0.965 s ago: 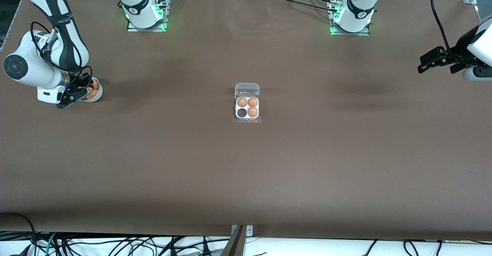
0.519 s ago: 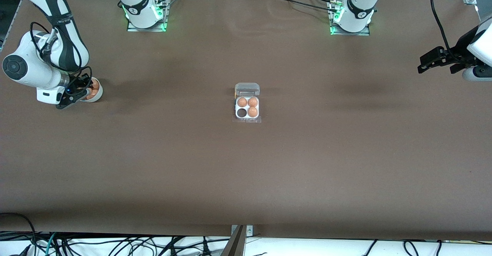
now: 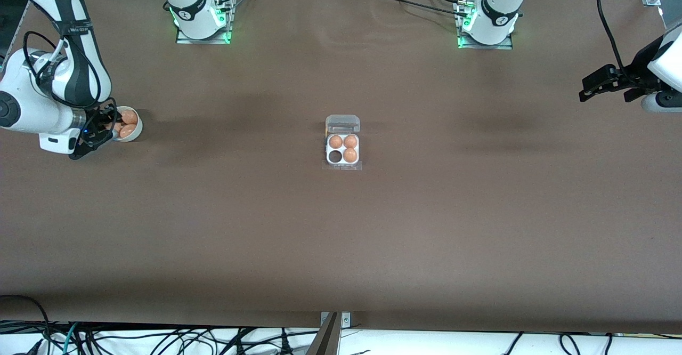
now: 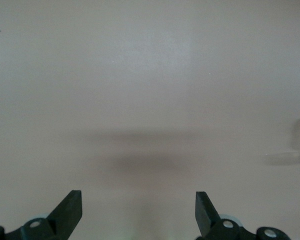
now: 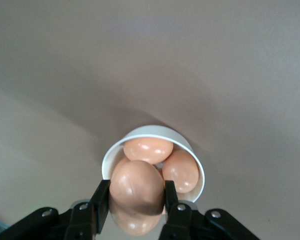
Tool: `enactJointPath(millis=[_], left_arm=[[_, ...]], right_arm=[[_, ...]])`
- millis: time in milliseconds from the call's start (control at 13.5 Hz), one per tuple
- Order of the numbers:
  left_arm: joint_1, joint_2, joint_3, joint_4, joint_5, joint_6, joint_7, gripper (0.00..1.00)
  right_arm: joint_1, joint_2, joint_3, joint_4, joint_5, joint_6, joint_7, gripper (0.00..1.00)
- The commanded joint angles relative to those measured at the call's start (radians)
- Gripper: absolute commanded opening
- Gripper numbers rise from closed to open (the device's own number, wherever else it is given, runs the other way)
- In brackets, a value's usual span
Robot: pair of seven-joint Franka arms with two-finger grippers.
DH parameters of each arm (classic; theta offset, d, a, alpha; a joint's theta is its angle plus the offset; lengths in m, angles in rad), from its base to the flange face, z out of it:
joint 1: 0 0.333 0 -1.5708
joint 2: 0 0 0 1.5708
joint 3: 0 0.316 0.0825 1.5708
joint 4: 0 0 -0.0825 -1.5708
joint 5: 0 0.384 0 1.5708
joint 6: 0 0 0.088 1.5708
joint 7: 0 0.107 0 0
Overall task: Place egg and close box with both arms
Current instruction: 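Close the right gripper on one brown egg in the bowl, then lift the egg and carry it to the clear egg box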
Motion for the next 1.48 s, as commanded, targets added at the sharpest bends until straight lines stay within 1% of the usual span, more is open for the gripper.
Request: enactJointPath(millis=[0,148,297,445,519,742,890,1039,1113,1261,1410], left_arm=[[0.011,0.013,-0.004,0.029,-0.012,-0.009,0.018,1.00],[0.010,0.014,-0.004,0.028,-0.014,-0.011,0.018,1.00],[0.010,0.013,-0.004,0.028,-0.014,-0.011,0.014,1.00],[0.010,0.014,-0.004,0.029,-0.012,-0.011,0.012,1.00],[0.010,0.013,-0.004,0.029,-0.012,-0.011,0.011,1.00],[0.010,0.013,-0.004,0.028,-0.012,-0.012,0.012,1.00],[0.010,0.013,-0.004,0.028,-0.012,-0.011,0.012,1.00],[0.010,0.013,-0.004,0.029,-0.012,-0.012,0.012,1.00],[0.010,0.013,-0.004,0.028,-0.014,-0.012,0.012,1.00],[0.010,0.014,-0.004,0.028,-0.014,-0.011,0.011,1.00],[0.010,0.014,-0.004,0.028,-0.014,-0.012,0.011,1.00]], right_arm=[[0.077,0.040,0.000,0.114,0.038,-0.081,0.031,0.28],[0.141,0.087,0.000,0.216,0.103,-0.169,0.065,0.28],[0.206,0.158,0.000,0.338,0.194,-0.244,0.085,0.28],[0.238,0.222,0.001,0.429,0.287,-0.287,0.108,0.28],[0.250,0.244,0.001,0.455,0.344,-0.293,0.108,0.28],[0.290,0.314,0.007,0.503,0.523,-0.289,0.108,0.28],[0.303,0.331,0.018,0.511,0.616,-0.280,0.097,0.28],[0.316,0.359,0.036,0.527,0.740,-0.269,0.093,0.28],[0.353,0.358,0.036,0.527,0.791,-0.251,0.090,0.28],[0.367,0.358,0.036,0.526,0.849,-0.199,0.077,0.28],[0.388,0.359,0.059,0.518,0.952,-0.113,-0.022,0.28]])
